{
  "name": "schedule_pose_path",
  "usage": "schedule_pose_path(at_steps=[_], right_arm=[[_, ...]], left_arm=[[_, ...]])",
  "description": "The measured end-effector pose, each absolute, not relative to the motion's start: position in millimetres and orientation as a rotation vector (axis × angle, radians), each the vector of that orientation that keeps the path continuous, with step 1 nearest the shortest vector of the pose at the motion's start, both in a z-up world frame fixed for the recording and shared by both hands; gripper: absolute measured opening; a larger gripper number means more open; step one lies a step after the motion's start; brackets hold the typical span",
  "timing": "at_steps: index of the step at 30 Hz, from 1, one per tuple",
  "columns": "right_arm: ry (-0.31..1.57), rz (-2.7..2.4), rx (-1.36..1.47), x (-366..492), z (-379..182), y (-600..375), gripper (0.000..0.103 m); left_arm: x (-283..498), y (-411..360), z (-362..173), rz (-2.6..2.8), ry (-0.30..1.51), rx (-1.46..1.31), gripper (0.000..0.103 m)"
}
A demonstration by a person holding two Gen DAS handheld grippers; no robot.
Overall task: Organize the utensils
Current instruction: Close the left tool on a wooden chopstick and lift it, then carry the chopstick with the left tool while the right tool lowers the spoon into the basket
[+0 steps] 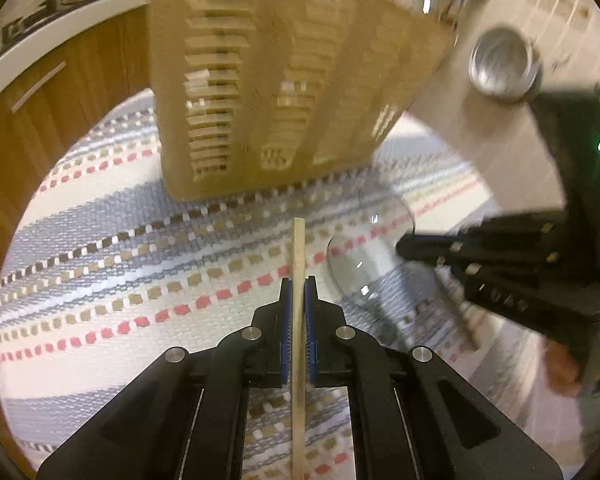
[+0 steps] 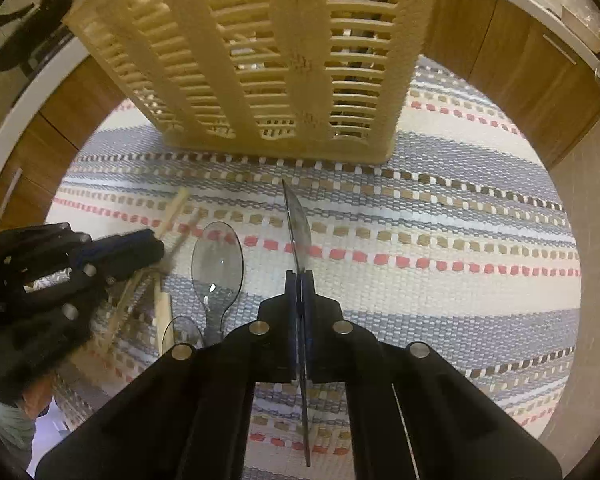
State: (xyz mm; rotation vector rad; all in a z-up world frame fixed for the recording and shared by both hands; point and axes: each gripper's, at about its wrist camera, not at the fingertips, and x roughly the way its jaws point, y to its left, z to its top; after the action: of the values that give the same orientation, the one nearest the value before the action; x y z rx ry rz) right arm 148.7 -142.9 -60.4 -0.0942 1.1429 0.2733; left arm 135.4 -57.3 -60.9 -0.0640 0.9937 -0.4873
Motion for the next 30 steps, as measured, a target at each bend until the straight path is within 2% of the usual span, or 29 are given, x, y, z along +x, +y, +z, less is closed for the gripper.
schedule_pose_path(at_steps=[13,24,30], right_arm=[[0.908,0.35,-0.027,90,-7,-159,0.002],[0.553,0.379,-0.012,74,88,-165,0.002],[0.447,0.382,0.011,92,120,-165,0.002]], left_arm=[[99,-34,-6,-0.539,0.693,-0.196,0.004],[70,-22,90,-0.553,0.29,-0.251,0.004],[80,-34,126,-0.526,0.113,-0.266,0.004]])
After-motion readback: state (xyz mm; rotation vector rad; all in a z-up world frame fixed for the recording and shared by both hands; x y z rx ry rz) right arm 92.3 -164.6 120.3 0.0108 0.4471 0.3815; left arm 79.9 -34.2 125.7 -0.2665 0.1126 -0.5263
